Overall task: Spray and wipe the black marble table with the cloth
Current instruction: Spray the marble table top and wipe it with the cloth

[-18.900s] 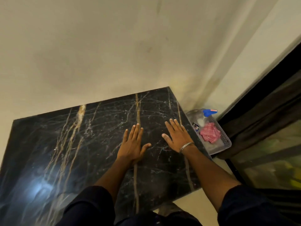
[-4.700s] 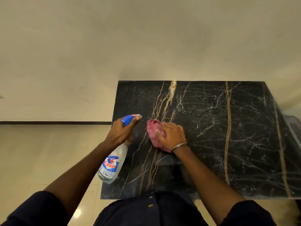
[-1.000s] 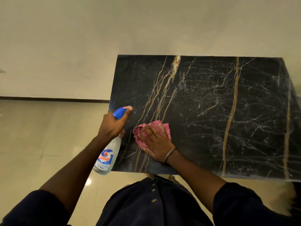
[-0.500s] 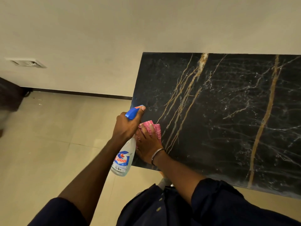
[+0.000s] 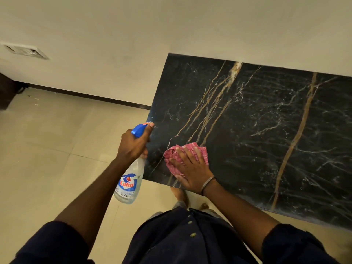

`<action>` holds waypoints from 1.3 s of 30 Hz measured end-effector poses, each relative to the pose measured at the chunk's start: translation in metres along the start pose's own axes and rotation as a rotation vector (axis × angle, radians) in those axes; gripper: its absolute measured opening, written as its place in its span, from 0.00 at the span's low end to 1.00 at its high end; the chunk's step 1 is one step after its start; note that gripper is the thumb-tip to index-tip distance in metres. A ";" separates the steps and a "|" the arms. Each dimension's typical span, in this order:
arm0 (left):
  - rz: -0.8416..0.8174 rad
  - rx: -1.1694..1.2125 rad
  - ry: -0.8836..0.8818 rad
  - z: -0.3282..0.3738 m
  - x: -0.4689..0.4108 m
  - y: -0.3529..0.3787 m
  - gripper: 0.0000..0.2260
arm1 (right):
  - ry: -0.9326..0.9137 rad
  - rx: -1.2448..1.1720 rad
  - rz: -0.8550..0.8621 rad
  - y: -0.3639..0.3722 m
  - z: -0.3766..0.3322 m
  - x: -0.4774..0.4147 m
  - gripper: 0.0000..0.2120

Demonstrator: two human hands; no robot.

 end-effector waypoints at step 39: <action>-0.143 0.144 0.173 0.101 -0.026 0.026 0.14 | 0.275 0.022 -0.039 -0.019 0.076 0.082 0.31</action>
Point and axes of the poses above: each hand's wrist, its own x-axis away from the middle knuckle, its own y-axis out of the palm, z = x × y, the point moved 5 cm from there along -x, towards the middle knuckle, and after that the axes turned 8 degrees about -x, right-handed, at the moved point
